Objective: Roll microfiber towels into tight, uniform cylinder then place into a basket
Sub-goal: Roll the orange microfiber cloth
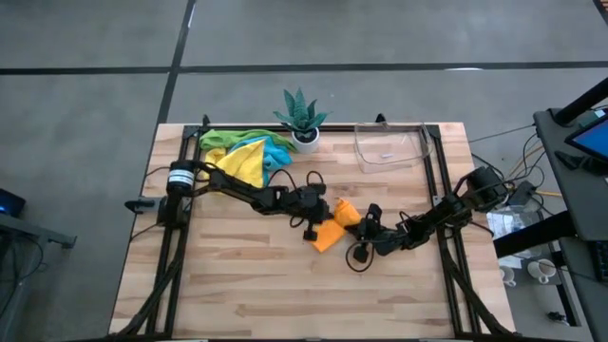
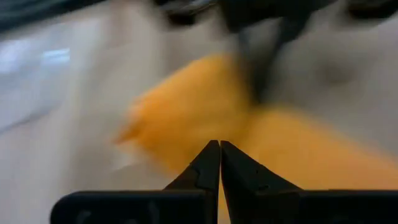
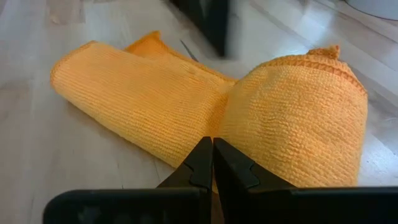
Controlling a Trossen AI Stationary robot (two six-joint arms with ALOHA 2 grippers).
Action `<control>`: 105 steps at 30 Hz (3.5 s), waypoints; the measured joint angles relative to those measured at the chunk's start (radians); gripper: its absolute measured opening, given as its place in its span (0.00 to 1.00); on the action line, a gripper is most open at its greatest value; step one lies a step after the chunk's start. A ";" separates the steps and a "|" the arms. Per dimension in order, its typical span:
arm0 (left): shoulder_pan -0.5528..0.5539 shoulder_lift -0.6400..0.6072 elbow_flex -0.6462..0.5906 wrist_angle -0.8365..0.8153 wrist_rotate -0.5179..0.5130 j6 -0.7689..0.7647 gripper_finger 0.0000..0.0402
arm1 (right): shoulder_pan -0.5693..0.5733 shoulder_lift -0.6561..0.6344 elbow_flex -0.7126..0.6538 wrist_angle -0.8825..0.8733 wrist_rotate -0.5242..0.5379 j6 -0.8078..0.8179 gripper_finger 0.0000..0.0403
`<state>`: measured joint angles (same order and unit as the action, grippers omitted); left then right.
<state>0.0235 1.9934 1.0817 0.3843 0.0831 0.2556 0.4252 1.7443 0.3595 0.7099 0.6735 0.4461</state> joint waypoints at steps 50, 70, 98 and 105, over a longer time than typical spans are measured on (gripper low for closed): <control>-0.004 0.151 0.098 -0.004 -0.085 -0.118 0.00 | 0.000 -0.470 0.060 -0.547 0.204 -0.085 0.02; -0.004 0.151 0.098 -0.002 -0.088 -0.118 0.00 | -0.325 -0.783 0.032 -1.116 0.066 0.435 0.59; -0.004 0.151 0.098 -0.001 -0.088 -0.118 0.00 | -0.482 -0.548 0.024 -0.910 -0.131 0.386 0.46; -0.004 0.147 0.098 -0.002 -0.088 -0.118 0.00 | -0.443 -0.540 -0.004 -0.909 -0.132 0.383 0.17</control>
<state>0.0194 2.1406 1.1797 0.3825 -0.0049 0.1375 -0.0177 1.2047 0.3554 -0.1992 0.5410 0.8293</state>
